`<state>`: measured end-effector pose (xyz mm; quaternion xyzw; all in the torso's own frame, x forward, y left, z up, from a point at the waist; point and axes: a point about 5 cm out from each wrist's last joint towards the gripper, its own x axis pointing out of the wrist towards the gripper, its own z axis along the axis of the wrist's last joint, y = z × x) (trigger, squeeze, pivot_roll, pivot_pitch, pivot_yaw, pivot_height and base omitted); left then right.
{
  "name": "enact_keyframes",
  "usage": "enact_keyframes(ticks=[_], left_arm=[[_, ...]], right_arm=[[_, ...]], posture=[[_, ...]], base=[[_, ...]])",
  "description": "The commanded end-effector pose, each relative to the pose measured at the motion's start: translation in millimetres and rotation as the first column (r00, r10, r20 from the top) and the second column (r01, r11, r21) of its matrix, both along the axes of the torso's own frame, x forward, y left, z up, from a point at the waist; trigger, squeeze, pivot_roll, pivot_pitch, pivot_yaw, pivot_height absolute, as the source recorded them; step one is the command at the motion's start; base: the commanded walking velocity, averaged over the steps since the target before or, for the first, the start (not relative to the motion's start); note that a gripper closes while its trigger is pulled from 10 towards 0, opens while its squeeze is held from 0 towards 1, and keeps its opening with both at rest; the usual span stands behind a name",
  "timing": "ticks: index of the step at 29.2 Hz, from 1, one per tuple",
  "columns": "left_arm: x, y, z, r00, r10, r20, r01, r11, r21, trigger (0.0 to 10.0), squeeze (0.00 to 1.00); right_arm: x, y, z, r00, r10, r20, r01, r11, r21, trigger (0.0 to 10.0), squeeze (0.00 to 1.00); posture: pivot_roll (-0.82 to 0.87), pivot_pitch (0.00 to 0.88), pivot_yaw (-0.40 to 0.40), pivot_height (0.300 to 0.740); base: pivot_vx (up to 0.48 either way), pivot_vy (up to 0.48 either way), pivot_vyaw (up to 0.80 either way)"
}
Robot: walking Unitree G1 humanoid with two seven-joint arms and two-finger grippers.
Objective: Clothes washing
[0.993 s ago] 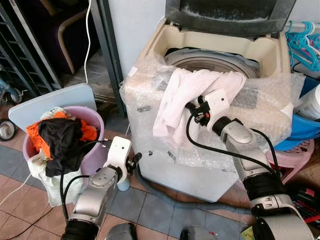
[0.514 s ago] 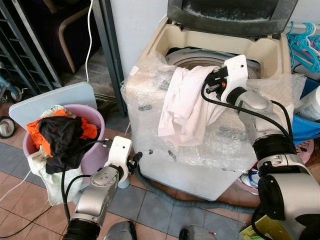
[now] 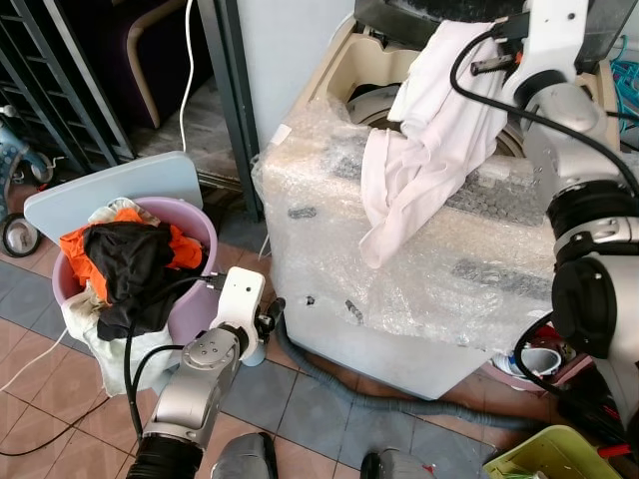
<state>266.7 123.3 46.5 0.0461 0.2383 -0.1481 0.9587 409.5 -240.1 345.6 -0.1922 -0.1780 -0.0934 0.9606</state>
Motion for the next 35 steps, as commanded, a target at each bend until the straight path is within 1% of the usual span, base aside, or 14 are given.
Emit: enact_keyframes(ticks=[1,2,3,9,11,15,20,25,27,29,30,31,34,35], left_arm=[[0.1,0.8,-0.9,1.000,0.002,0.000,-0.002,1.000,0.006,10.0,0.00],[0.2,0.8,-0.9,1.000,0.003,0.000,-0.003,1.000,0.005,10.0,0.00],[0.2,0.8,-0.9,1.000,0.003,0.000,-0.003,1.000,0.005,10.0,0.00],[0.6,1.9,-0.4,1.000,-0.001,-0.001,0.001,1.000,0.008,10.0,0.00],[1.0,2.4,-0.6,1.000,-0.010,-0.004,0.010,1.000,0.011,10.0,0.00],[2.2,2.1,0.1,1.000,-0.022,-0.002,0.022,1.000,0.017,10.0,0.00],[1.5,3.5,-0.5,1.000,-0.023,-0.005,0.023,1.000,0.020,10.0,0.00],[-0.1,3.8,-2.0,1.000,-0.027,-0.007,0.027,0.999,0.021,10.0,0.00],[-1.0,4.4,-2.3,1.000,-0.027,-0.006,0.027,0.999,0.021,10.0,0.00],[-1.3,4.7,-2.4,1.000,-0.026,-0.007,0.026,0.999,0.021,10.0,0.00],[-2.7,6.2,-3.4,1.000,-0.023,-0.015,0.024,1.000,0.020,10.0,0.00],[-3.0,6.6,-3.6,1.000,-0.024,-0.017,0.024,1.000,0.020,10.0,0.00],[-3.1,6.6,-3.8,1.000,-0.025,-0.018,0.026,0.999,0.020,10.0,0.00],[-3.0,5.7,-3.7,0.999,-0.032,-0.019,0.033,0.999,0.020,10.0,0.00]], right_arm=[[5.7,6.2,-19.7,0.991,0.019,-0.129,-0.027,0.998,-0.061,10.0,0.00],[6.2,6.9,-25.0,0.986,0.036,-0.162,-0.048,0.996,-0.074,10.0,0.00],[6.6,6.5,-32.7,0.978,0.057,-0.200,-0.072,0.995,-0.066,10.0,1.00],[3.6,6.8,-68.8,0.940,0.133,-0.314,-0.185,0.972,-0.142,10.0,1.00],[0.8,7.3,-71.3,0.940,0.157,-0.303,-0.227,0.951,-0.211,10.0,1.00],[-3.2,11.3,-61.8,0.932,0.266,-0.247,-0.319,0.924,-0.211,10.0,1.00],[-16.5,23.8,-53.1,0.825,0.535,-0.181,-0.562,0.812,-0.158,10.0,1.00],[-27.8,41.5,-73.6,0.798,0.583,-0.154,-0.603,0.767,-0.219,10.0,1.00],[-38.0,54.5,-90.6,0.732,0.660,-0.169,-0.681,0.710,-0.180,10.0,1.00],[-41.4,57.6,-94.6,0.712,0.680,-0.176,-0.702,0.692,-0.170,10.0,1.00],[-52.6,64.9,-109.6,0.622,0.743,-0.246,-0.781,0.612,-0.126,10.0,1.00],[-56.7,66.4,-116.2,0.583,0.762,-0.280,-0.808,0.580,-0.104,10.0,1.00],[-59.4,66.5,-123.4,0.553,0.771,-0.315,-0.825,0.559,-0.079,10.0,1.00],[-59.4,61.9,-135.5,0.557,0.744,-0.368,-0.811,0.583,-0.049,10.0,1.00]], posture=[[-0.04,0.029,0.002,0.740],[-0.04,0.030,0.003,0.740],[-0.04,0.030,0.003,0.740],[-0.05,0.035,0.020,0.740],[-0.05,0.035,0.026,0.740],[-0.06,0.036,0.035,0.740],[-0.07,0.036,0.037,0.740],[-0.07,0.029,0.046,0.740],[-0.07,0.026,0.050,0.740],[-0.07,0.026,0.050,0.740],[-0.07,0.025,0.051,0.740],[-0.07,0.025,0.051,0.740],[-0.07,0.026,0.051,0.740],[-0.07,0.028,0.049,0.740]], base=[[0.000,0.000,0.00],[0.000,0.000,0.00],[0.000,0.000,0.00],[0.000,0.000,0.00],[0.000,0.000,0.00],[0.000,0.000,0.00],[0.000,0.000,0.00],[0.000,0.000,0.00],[0.000,0.000,0.00],[0.000,0.000,0.00],[0.000,0.000,0.00],[0.000,0.000,0.00],[0.000,0.000,0.00],[0.000,0.000,0.00]])
